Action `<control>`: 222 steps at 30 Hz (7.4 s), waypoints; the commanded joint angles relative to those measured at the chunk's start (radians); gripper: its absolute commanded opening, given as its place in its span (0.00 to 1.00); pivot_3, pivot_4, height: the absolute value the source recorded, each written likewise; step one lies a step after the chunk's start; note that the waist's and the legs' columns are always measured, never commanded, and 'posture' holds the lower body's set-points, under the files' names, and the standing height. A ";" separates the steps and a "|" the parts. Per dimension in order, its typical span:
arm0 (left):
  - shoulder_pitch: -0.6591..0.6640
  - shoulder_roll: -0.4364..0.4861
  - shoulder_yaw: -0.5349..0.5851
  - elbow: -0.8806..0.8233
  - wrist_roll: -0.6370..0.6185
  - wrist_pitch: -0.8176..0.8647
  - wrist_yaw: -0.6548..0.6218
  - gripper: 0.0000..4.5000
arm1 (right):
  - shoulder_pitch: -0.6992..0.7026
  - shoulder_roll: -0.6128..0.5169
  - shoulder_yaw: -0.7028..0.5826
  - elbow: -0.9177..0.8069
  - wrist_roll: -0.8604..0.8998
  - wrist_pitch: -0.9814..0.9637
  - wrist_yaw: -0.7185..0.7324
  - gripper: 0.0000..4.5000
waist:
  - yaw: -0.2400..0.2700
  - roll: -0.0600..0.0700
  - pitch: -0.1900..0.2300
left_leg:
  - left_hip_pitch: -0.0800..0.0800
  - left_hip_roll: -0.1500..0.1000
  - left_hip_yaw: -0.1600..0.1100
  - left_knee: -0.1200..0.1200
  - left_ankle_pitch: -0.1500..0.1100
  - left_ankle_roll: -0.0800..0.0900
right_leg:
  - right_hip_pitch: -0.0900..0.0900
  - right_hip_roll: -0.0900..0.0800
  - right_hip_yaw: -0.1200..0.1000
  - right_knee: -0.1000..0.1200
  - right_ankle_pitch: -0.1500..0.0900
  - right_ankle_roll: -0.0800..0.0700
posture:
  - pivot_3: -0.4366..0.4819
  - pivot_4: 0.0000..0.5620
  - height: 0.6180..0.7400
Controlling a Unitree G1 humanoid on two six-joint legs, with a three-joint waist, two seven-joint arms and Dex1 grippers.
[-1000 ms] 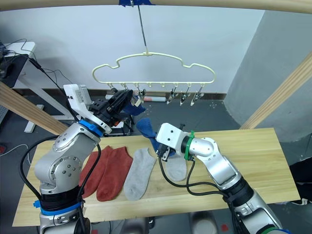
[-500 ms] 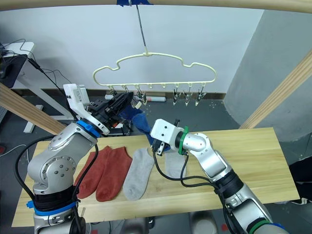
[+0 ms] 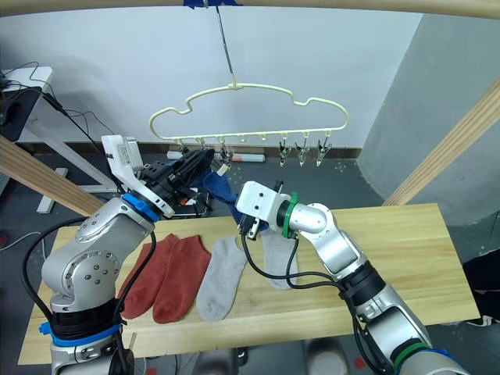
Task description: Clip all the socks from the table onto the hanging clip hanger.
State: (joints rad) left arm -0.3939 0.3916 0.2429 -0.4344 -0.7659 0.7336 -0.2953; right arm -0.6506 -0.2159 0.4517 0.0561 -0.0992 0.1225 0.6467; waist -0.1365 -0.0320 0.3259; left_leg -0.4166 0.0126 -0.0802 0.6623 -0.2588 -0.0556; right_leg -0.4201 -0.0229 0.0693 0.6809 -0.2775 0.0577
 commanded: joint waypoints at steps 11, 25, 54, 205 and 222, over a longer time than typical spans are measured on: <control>0.031 0.010 0.007 -0.058 -0.004 -0.031 -0.010 0.03 | -0.036 0.026 -0.019 -0.009 -0.002 -0.035 0.001 0.00 | -0.002 0.000 0.000 | 0.000 0.000 0.000 0.000 0.002 -0.003 | 0.000 0.000 0.000 0.001 0.000 0.000 | 0.29 0.47 1.00; 0.093 0.060 -0.004 -0.083 0.054 -0.081 -0.034 0.73 | -0.027 0.039 -0.009 -0.004 -0.001 -0.017 0.029 0.39 | -0.001 0.000 -0.001 | 0.000 0.000 0.000 0.000 0.002 -0.003 | 0.000 0.000 -0.001 0.001 0.001 -0.001 | 0.30 0.47 1.00; 0.282 -0.057 -0.252 -0.073 0.479 -0.561 -0.090 0.73 | 0.276 -0.453 -0.560 -0.691 0.673 0.532 0.194 0.39 | 0.016 0.000 -0.001 | 0.000 -0.001 0.002 0.002 0.003 0.001 | 0.001 0.004 0.000 0.001 0.006 -0.003 | 0.22 0.54 1.00; -0.010 -0.086 -0.183 0.027 0.458 -0.288 -0.062 0.05 | 0.412 0.252 -0.040 0.045 -0.060 0.308 -0.626 0.15 | -0.002 0.000 -0.001 | 0.000 0.000 0.002 0.001 0.005 0.000 | 0.000 0.004 0.001 0.001 0.007 -0.002 | 0.27 0.57 1.00; -0.066 -0.054 -0.123 0.024 0.260 -0.146 -0.122 0.05 | 0.329 -0.190 -0.089 -0.409 0.026 0.170 -0.109 0.00 | -0.004 0.000 -0.001 | 0.001 -0.001 0.002 0.001 0.005 0.001 | 0.000 0.006 0.000 0.001 0.007 -0.001 | 0.24 0.60 1.00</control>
State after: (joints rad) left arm -0.4406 0.3296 0.0966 -0.3578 -0.4697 0.5704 -0.4166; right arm -0.3062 -0.3900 0.3601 -0.3125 -0.0843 0.3547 0.4950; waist -0.1409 -0.0321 0.3252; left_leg -0.4161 0.0114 -0.0781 0.6629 -0.2541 -0.0550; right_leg -0.4198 -0.0166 0.0691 0.6817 -0.2704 0.0563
